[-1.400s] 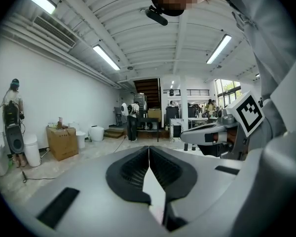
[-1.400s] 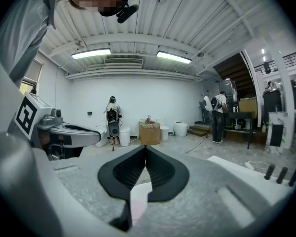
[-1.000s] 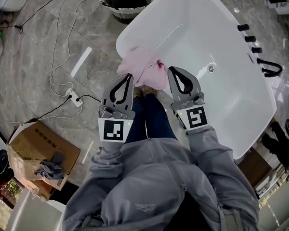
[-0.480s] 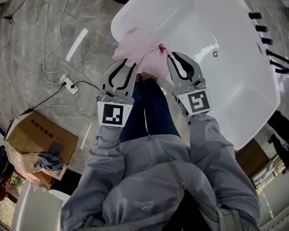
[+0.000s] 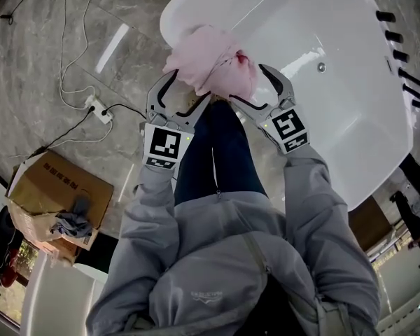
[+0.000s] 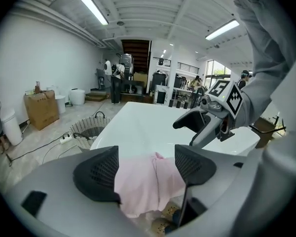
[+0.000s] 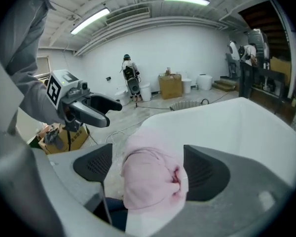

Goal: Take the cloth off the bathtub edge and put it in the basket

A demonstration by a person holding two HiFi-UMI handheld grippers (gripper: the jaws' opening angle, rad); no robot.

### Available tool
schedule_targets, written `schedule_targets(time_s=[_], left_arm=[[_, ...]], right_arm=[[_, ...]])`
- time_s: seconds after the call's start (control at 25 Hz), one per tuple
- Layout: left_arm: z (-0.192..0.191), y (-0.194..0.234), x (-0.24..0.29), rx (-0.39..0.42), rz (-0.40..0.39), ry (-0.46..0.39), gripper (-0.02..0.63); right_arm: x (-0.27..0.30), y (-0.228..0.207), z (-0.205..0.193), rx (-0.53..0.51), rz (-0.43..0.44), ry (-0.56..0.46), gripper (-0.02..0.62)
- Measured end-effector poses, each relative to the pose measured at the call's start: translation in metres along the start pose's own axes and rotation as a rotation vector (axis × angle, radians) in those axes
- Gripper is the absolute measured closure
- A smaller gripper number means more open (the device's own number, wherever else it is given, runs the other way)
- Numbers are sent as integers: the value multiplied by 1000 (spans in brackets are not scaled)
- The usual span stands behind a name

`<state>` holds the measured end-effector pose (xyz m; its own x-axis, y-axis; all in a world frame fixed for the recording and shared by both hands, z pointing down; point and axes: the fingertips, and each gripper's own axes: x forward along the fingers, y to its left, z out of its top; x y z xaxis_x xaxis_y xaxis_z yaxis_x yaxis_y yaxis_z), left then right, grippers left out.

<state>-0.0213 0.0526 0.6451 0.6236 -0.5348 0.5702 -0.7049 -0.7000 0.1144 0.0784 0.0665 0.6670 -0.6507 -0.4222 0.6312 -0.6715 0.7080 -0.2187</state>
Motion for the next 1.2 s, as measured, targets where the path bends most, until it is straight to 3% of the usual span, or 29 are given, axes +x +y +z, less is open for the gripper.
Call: schedule_targets(time_s=[0.24, 0.52, 0.76, 1.0, 1.2], left_arm=[[-38, 7, 16, 41, -5, 133, 253], [-69, 17, 42, 55, -9, 233, 241], [-86, 16, 64, 77, -52, 308, 234], [-104, 21, 74, 107, -58, 393, 227], [-110, 16, 82, 143, -72, 433, 219]], right_arm=[[24, -7, -43, -1, 81, 154, 77], [50, -24, -84, 57, 96, 297, 64], [68, -27, -105, 102, 157, 372, 64], [80, -22, -122, 197, 242, 426, 64], [88, -12, -135, 376, 307, 492, 63]])
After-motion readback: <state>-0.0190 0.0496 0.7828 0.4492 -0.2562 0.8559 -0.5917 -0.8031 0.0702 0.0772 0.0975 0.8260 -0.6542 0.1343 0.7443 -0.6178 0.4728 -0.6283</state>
